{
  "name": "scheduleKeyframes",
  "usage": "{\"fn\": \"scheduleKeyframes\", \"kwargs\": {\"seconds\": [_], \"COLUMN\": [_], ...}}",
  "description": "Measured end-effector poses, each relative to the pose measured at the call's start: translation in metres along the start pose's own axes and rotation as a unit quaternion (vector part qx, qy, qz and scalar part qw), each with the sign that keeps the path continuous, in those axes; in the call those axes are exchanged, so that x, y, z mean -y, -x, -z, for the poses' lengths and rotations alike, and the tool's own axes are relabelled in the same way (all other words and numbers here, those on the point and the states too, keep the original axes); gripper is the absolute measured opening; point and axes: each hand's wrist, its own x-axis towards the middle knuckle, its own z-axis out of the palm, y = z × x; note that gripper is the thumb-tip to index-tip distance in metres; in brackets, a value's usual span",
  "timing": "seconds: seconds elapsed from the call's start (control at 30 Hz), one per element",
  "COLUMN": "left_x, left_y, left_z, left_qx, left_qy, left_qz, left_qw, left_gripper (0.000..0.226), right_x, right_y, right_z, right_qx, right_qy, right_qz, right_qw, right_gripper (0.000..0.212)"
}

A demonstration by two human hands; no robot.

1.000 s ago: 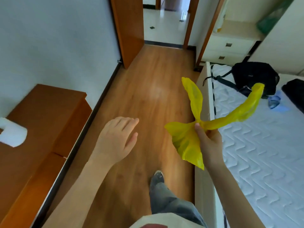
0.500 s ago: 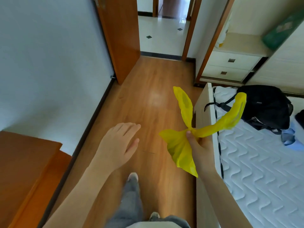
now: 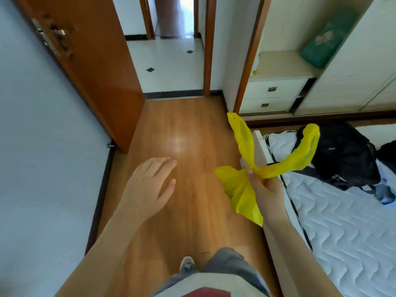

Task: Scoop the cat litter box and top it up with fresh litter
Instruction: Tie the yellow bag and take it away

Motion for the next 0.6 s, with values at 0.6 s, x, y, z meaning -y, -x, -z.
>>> {"fn": "scheduleKeyframes", "kwargs": {"seconds": [0.6], "left_x": [0.095], "left_y": [-0.427], "left_z": [-0.084], "left_qx": [0.079], "left_qy": [-0.043], "left_qz": [-0.093], "left_qw": [0.992], "left_gripper": [0.049], "right_x": [0.011], "right_y": [-0.382], "right_z": [-0.034], "right_qx": [0.011], "right_qy": [0.392], "right_qz": [0.343], "right_qw": [0.853], "right_gripper": [0.021]}}
